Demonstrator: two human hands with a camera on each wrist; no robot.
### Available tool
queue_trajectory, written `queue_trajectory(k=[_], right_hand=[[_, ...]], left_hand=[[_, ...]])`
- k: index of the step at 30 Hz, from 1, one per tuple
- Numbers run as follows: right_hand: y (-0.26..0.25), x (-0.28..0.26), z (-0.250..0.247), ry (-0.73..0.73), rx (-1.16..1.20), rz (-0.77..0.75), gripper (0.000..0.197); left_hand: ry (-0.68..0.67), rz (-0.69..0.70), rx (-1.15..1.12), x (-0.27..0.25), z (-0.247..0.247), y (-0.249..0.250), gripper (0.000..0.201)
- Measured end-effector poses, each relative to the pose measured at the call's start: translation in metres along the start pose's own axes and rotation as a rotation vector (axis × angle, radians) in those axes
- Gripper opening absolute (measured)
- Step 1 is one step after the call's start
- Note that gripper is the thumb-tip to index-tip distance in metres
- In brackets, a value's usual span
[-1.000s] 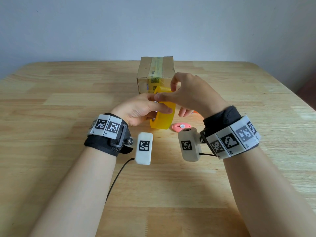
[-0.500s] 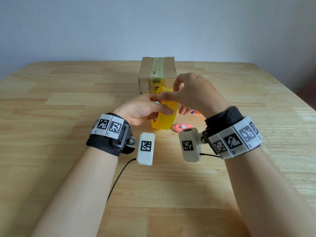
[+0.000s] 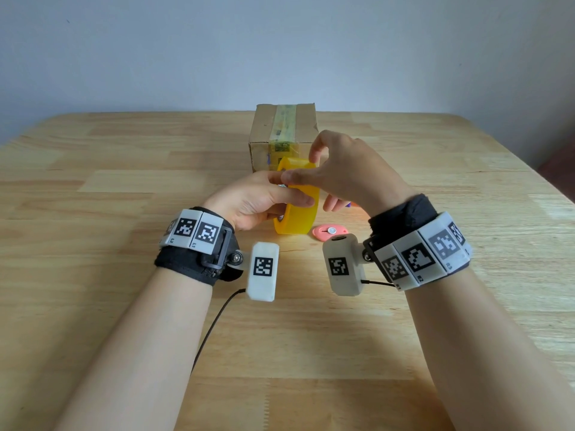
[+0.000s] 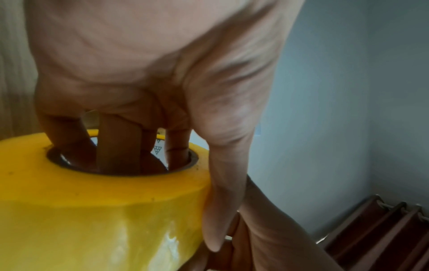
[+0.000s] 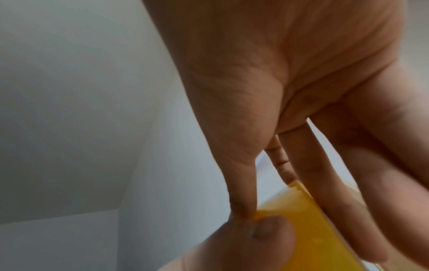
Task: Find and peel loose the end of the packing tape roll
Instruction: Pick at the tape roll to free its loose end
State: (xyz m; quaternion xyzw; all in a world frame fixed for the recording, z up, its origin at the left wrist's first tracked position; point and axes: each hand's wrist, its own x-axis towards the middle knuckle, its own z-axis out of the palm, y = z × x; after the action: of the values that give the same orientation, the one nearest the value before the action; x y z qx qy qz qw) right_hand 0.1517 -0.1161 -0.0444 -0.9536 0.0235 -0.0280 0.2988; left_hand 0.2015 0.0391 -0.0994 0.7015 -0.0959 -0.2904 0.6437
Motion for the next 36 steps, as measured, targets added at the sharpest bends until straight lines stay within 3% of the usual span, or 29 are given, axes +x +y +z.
queue_trajectory(k=[4,13,16,21,22,24,26,27,30,36], right_hand=[[0.000,0.000,-0.001,0.004,0.007,0.000,0.057],[0.006,0.004,0.001,-0.039,0.145,0.037,0.074],[0.012,0.007,0.000,-0.125,0.124,0.029,0.067],[0.012,0.010,-0.006,-0.064,0.197,0.025,0.053],[0.011,0.010,-0.007,-0.053,0.212,0.028,0.051],[0.010,0.009,-0.009,-0.061,0.262,0.025,0.047],[0.008,0.006,-0.010,-0.098,0.325,0.006,0.040],[0.007,0.005,-0.010,-0.111,0.337,-0.003,0.036],[0.005,0.003,-0.009,-0.126,0.357,-0.010,0.027],[0.003,0.002,-0.010,-0.059,0.291,-0.021,0.025]], left_hand=[[0.011,-0.009,0.016,0.000,0.000,0.000,0.050],[0.046,0.053,-0.029,0.000,-0.002,0.000,0.036],[0.033,0.092,-0.112,-0.002,-0.003,0.002,0.028],[-0.089,0.048,-0.051,-0.018,-0.016,0.016,0.051],[-0.054,0.038,0.004,-0.022,-0.021,0.020,0.052],[0.147,0.054,0.103,-0.026,-0.029,0.028,0.035],[0.388,0.151,0.172,-0.027,-0.034,0.032,0.021],[0.445,0.217,0.187,-0.027,-0.034,0.033,0.018],[0.430,0.313,0.226,-0.026,-0.024,0.034,0.021],[0.451,0.356,0.275,-0.021,-0.012,0.027,0.019]])
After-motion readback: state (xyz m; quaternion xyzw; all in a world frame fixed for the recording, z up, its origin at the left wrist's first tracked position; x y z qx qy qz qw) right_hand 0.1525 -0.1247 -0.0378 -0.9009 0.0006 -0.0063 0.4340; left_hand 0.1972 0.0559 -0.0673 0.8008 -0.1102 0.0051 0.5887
